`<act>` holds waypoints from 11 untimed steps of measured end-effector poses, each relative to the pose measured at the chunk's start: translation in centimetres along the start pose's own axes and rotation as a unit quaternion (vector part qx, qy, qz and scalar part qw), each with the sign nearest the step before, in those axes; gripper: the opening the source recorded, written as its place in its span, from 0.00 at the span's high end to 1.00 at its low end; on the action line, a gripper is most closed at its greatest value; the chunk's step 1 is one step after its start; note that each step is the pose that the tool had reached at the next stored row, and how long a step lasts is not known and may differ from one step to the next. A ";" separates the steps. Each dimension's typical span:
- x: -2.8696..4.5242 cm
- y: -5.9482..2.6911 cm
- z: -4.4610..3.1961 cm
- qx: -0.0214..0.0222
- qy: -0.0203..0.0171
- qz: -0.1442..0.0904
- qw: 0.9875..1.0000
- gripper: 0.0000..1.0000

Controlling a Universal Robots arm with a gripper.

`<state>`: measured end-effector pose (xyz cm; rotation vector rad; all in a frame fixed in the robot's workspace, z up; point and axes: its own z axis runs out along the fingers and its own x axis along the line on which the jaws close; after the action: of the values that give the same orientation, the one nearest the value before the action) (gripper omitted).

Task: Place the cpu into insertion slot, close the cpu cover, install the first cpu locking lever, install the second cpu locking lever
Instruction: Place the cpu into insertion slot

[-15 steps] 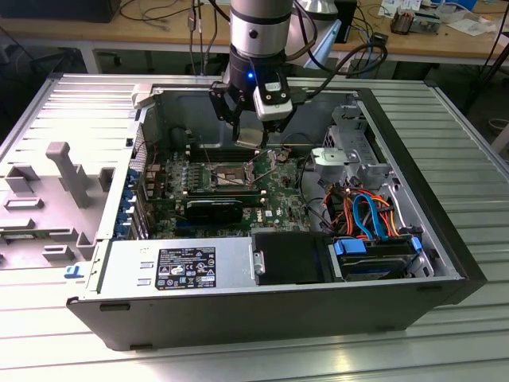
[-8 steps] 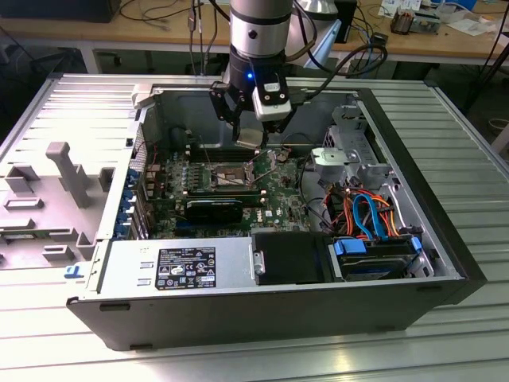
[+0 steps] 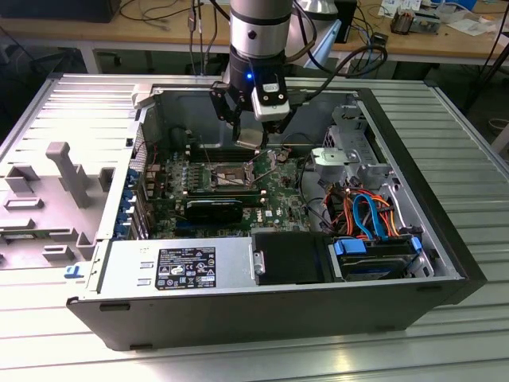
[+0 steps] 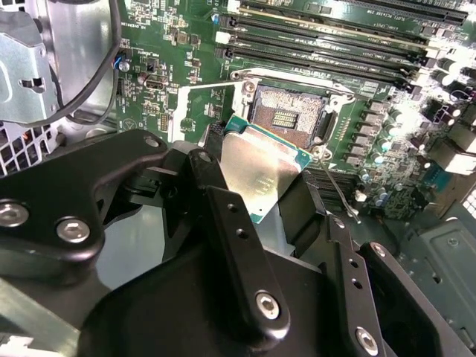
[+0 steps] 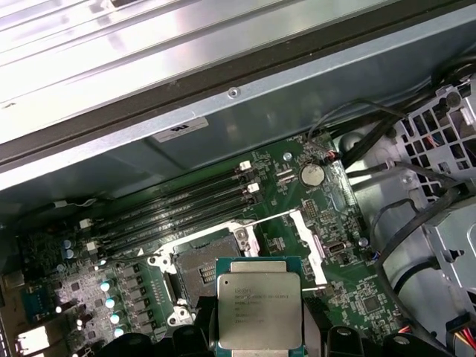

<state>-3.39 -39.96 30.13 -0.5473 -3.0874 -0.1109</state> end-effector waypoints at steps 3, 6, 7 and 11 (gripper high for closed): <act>0.00 0.00 0.03 0.000 0.000 0.005 1.000 0.45; 0.00 0.00 0.05 0.000 -0.001 0.009 1.000 0.45; 0.00 0.00 0.06 0.000 -0.001 0.011 1.000 0.45; 0.00 -0.01 0.10 0.000 -0.001 0.016 1.000 0.45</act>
<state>-3.39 -39.96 30.04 -0.5957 -3.0795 -0.1111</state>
